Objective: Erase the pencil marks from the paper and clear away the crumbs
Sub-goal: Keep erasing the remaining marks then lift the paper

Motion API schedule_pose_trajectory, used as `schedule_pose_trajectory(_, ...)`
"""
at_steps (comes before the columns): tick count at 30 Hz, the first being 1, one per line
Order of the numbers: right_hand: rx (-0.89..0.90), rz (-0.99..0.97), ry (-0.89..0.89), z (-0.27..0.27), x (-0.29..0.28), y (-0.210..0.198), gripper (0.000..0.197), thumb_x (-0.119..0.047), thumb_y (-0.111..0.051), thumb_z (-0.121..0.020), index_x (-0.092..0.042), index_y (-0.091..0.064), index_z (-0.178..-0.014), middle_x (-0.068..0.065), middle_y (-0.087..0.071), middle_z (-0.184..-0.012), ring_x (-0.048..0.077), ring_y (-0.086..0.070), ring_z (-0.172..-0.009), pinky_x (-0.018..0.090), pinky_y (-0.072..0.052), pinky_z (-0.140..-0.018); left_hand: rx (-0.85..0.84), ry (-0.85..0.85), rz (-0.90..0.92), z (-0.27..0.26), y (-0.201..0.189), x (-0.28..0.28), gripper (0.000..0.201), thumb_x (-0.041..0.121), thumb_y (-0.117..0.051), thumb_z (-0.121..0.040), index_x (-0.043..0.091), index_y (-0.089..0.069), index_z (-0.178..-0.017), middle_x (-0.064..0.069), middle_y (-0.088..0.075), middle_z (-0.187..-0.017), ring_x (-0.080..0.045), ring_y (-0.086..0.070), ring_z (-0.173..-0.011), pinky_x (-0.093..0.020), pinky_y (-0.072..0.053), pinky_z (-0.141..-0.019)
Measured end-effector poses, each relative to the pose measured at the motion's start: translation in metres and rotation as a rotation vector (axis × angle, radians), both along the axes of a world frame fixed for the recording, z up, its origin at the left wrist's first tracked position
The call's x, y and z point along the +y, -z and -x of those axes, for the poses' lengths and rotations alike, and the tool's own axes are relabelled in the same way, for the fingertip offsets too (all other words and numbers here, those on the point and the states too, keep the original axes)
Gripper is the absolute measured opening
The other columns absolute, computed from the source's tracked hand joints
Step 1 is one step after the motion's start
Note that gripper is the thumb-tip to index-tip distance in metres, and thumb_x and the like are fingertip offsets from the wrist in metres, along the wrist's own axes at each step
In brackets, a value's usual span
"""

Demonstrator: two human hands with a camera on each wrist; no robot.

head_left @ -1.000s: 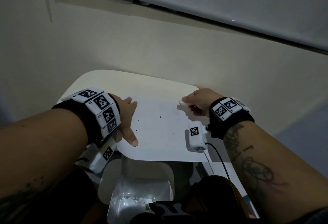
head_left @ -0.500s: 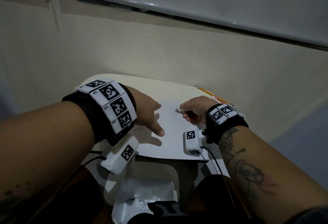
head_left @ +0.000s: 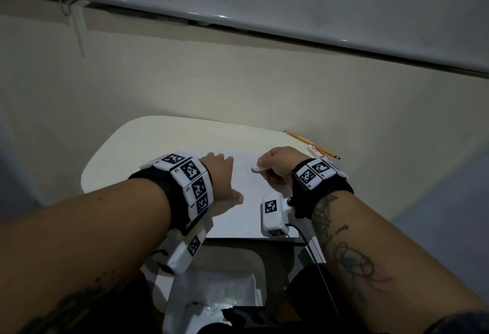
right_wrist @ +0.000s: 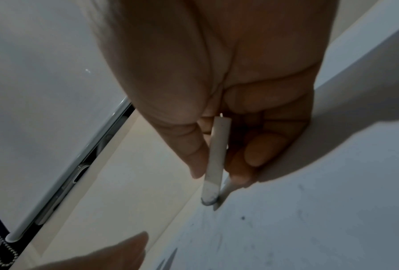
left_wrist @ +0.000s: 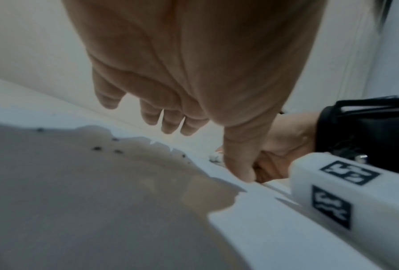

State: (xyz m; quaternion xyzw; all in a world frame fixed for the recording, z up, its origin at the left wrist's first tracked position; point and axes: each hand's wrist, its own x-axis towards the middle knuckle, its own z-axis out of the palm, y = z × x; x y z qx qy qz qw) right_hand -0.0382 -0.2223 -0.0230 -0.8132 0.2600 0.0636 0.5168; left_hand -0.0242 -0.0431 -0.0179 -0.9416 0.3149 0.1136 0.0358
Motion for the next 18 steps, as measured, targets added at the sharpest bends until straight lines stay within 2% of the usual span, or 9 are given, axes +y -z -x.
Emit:
schedule_pose_trajectory(3,0.002,0.001,-0.001,0.002,-0.001,0.0,0.023,0.0,-0.061,-0.089,-0.005,-0.058,-0.066,0.014,-0.052,-0.058,0.019,-0.042,-0.038,0.021,-0.037,-0.046,0.002,0.029,-0.018,-0.007,0.007,0.003,0.071,0.078,-0.061,-0.07,0.019,-0.039,-0.103,-0.004,-0.047,-0.118,-0.024,-0.043,-0.111,-0.04,-0.039,-0.078)
schedule_pose_trajectory(5,0.011,0.033,-0.027,0.001,-0.002,0.0,0.03,-0.002,-0.062,-0.088,-0.008,-0.053,-0.06,0.01,-0.047,-0.054,0.019,-0.04,-0.04,0.022,-0.037,-0.049,0.04,0.032,-0.021,-0.008,0.014,0.005,0.085,0.083,-0.057,-0.069,0.018,-0.039,-0.121,-0.004,-0.041,-0.135,-0.025,-0.036,-0.125,-0.046,-0.039,-0.087)
schedule_pose_trajectory(7,0.012,0.126,-0.07,-0.001,0.001,-0.003,0.033,-0.008,-0.066,-0.085,-0.014,-0.048,-0.058,0.006,-0.045,-0.055,0.02,-0.041,-0.047,0.027,-0.038,-0.056,0.085,0.007,-0.032,-0.007,0.02,0.008,0.117,0.088,-0.052,-0.066,0.018,-0.015,-0.152,-0.003,-0.013,-0.161,-0.027,-0.012,-0.147,-0.057,-0.026,-0.108)
schedule_pose_trajectory(8,0.008,0.198,-0.103,-0.001,0.005,-0.005,0.032,-0.012,-0.067,-0.085,-0.015,-0.049,-0.059,0.005,-0.047,-0.058,0.02,-0.043,-0.051,0.029,-0.039,-0.059,0.102,-0.005,-0.038,-0.007,0.021,0.008,0.126,0.091,-0.051,-0.063,0.021,-0.002,-0.156,-0.001,0.002,-0.164,-0.026,0.0,-0.151,-0.06,-0.017,-0.112)
schedule_pose_trajectory(11,0.003,0.343,-0.255,0.003,0.023,-0.014,0.024,-0.022,-0.068,-0.087,-0.012,-0.06,-0.067,0.0,-0.053,-0.063,0.013,-0.046,-0.055,0.027,-0.04,-0.06,0.136,-0.018,-0.043,-0.009,0.022,0.009,0.134,0.094,-0.051,-0.058,0.024,0.01,-0.155,0.002,0.015,-0.164,-0.024,0.012,-0.151,-0.063,-0.008,-0.114)
schedule_pose_trajectory(12,0.005,0.359,-0.292,0.004,0.028,-0.016,0.017,-0.024,-0.07,-0.087,-0.01,-0.067,-0.078,-0.001,-0.058,-0.068,0.012,-0.048,-0.057,0.025,-0.04,-0.058,0.141,-0.017,-0.047,-0.01,0.022,0.009,0.135,0.094,-0.052,-0.058,0.025,0.011,-0.155,0.002,0.015,-0.164,-0.024,0.013,-0.15,-0.063,-0.008,-0.114)
schedule_pose_trajectory(14,0.055,0.473,-0.359,0.006,0.034,-0.021,0.025,-0.028,-0.074,-0.085,-0.007,-0.07,-0.098,0.002,-0.064,-0.086,0.015,-0.053,-0.068,0.026,-0.042,-0.063,0.143,-0.013,-0.051,-0.011,0.022,0.009,0.136,0.094,-0.052,-0.057,0.025,0.012,-0.155,0.002,0.016,-0.163,-0.023,0.013,-0.15,-0.062,-0.008,-0.114)
schedule_pose_trajectory(16,0.134,0.615,-0.379,0.005,0.028,-0.026,0.03,-0.034,-0.075,-0.085,-0.009,-0.067,-0.098,0.004,-0.065,-0.096,0.02,-0.055,-0.08,0.028,-0.042,-0.072,0.149,-0.007,-0.051,-0.012,0.023,0.01,0.137,0.094,-0.052,-0.057,0.024,0.012,-0.155,0.003,0.016,-0.163,-0.023,0.013,-0.15,-0.063,-0.007,-0.114)
schedule_pose_trajectory(18,0.203,0.693,-0.328,0.005,0.015,-0.03,0.034,-0.038,-0.079,-0.08,-0.009,-0.07,-0.094,0.003,-0.07,-0.094,0.023,-0.061,-0.081,0.028,-0.045,-0.072,0.148,-0.007,-0.04,-0.012,0.024,0.011,0.137,0.095,-0.051,-0.056,0.024,0.012,-0.155,0.004,0.017,-0.163,-0.022,0.013,-0.15,-0.065,-0.007,-0.115)
